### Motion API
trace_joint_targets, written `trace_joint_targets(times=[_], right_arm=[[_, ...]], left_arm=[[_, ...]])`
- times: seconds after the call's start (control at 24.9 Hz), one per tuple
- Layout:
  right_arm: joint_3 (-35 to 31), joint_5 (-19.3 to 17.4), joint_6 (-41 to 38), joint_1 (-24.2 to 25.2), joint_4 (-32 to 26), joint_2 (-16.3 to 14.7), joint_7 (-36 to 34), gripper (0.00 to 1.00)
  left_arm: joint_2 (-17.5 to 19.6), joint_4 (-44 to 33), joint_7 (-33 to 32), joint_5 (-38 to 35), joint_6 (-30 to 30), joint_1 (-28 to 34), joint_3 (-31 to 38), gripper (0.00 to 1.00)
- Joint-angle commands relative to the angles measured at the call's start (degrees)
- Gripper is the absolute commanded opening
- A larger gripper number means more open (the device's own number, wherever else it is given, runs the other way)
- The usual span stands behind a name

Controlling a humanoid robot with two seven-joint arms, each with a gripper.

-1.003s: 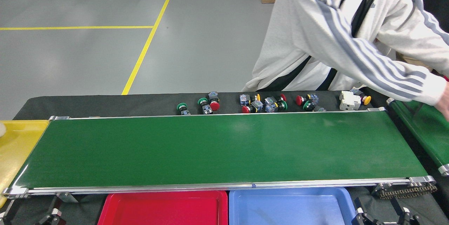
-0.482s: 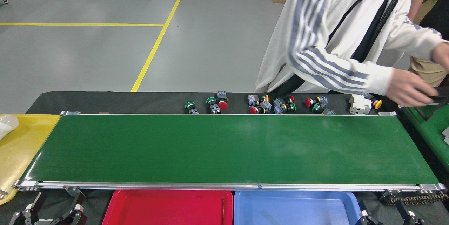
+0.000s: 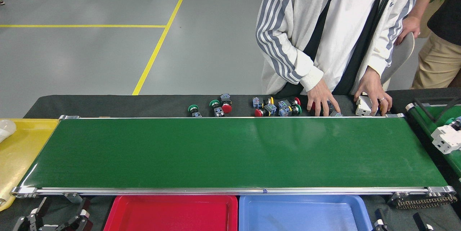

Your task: Pick switch part from conveyor to tray

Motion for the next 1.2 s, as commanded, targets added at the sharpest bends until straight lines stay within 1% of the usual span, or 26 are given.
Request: trace_joint_targets(times=[0.0, 0.12, 0.28, 0.4, 0.56, 0.8, 0.96, 1.16], right_arm=[[-0.3, 0.0, 0.6, -1.0, -0.7, -0.6, 0.4, 0.98], [-0.3, 0.1, 0.6, -1.4, -0.7, -0.9, 1.2, 0.98], [-0.3, 0.1, 1.3, -2.1, -0.2, -2.8, 1.5, 0.98], [-0.3, 0.1, 1.3, -2.2, 0.6, -4.2, 1.5, 0.98], [-0.4, 0.0, 1.4, -4.0, 1.8, -5.3, 3.5, 0.98], [-0.4, 0.0, 2.3, -9.9, 6.6, -7.4, 5.7, 0.98], [-0.1, 0.0, 3.1, -13.9, 9.0, -9.3, 8.6, 0.98], [0.3, 0.5, 3.2, -17.1, 13.1, -12.1, 8.8, 0.98]], left_arm=[[0.8, -0.7, 0.3, -0.7, -0.4, 0.1, -0.3, 1.00], [0.5, -0.6, 0.3, -0.9, -0.2, 0.1, -0.6, 1.00], [0.0, -0.4, 0.2, -1.0, 0.8, -0.3, 0.2, 1.00], [0.1, -0.3, 0.3, -1.0, 4.3, 0.1, 0.3, 1.00], [0.1, -0.2, 0.3, -0.9, 4.4, 0.5, 0.2, 1.00], [0.2, -0.3, 0.3, -0.8, 4.3, 0.5, 0.2, 1.00], [0.7, -0.4, 0.3, -0.8, 4.3, 0.3, 0.3, 1.00], [0.8, -0.4, 0.3, -0.8, 4.3, 0.4, 0.1, 1.00]])
